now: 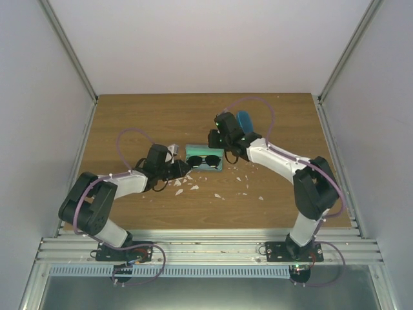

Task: Organize the sunglasses
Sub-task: Place the sunglasses in the sunglasses case, then close the sunglasses case at the center of the board.

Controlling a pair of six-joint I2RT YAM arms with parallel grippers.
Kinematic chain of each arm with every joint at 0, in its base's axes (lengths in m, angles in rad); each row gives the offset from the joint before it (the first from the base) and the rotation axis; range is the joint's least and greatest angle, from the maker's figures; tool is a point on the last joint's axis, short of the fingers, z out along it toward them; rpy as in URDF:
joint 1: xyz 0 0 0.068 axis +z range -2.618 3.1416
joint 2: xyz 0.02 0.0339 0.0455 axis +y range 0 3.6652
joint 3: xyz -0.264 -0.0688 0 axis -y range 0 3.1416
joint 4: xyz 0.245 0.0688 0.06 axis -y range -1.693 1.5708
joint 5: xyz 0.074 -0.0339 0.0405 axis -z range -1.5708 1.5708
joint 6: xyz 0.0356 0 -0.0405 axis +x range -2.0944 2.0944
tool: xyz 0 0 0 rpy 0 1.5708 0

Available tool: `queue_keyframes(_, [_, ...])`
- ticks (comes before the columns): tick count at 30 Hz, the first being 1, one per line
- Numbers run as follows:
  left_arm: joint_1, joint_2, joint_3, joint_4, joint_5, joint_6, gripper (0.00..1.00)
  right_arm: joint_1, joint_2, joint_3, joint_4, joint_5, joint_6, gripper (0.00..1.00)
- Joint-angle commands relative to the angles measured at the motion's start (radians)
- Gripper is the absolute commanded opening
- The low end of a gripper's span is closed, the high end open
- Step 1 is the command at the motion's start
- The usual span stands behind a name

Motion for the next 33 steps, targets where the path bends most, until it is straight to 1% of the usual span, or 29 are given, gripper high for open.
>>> queue_keyframes(1, [-0.063,0.022,-0.033,0.022,-0.083,-0.027,0.15,-0.033,0.112,0.095,-0.025,0.033,-0.097,0.36])
queue_keyframes(4, [-0.109,0.063,-0.035,0.059,-0.100,-0.043,0.12,-0.039,0.189,0.165,-0.062,0.028,-0.139,0.36])
queue_keyframes(7, [-0.127,0.103,-0.024,0.088,-0.108,-0.045,0.11,-0.040,0.237,0.214,-0.078,0.004,-0.176,0.37])
queue_keyframes(12, [-0.139,0.144,-0.002,0.100,-0.178,-0.048,0.08,-0.039,0.258,0.232,-0.105,-0.027,-0.206,0.38])
queue_keyframes(18, [-0.190,0.189,0.009,0.114,-0.368,-0.046,0.07,-0.026,0.257,0.182,-0.112,-0.085,-0.203,0.36])
queue_keyframes(22, [-0.212,0.203,-0.003,0.140,-0.448,-0.073,0.07,0.003,0.234,0.135,-0.110,-0.114,-0.180,0.35])
queue_keyframes(26, [-0.229,0.210,-0.025,0.186,-0.495,-0.101,0.07,0.035,0.209,0.079,-0.105,-0.115,-0.143,0.34])
queue_keyframes(30, [-0.235,0.223,-0.036,0.208,-0.513,-0.118,0.06,0.069,0.179,0.008,-0.089,-0.117,-0.099,0.34])
queue_keyframes(33, [-0.243,0.204,-0.067,0.235,-0.528,-0.125,0.05,0.084,0.166,-0.039,-0.082,-0.137,-0.071,0.34])
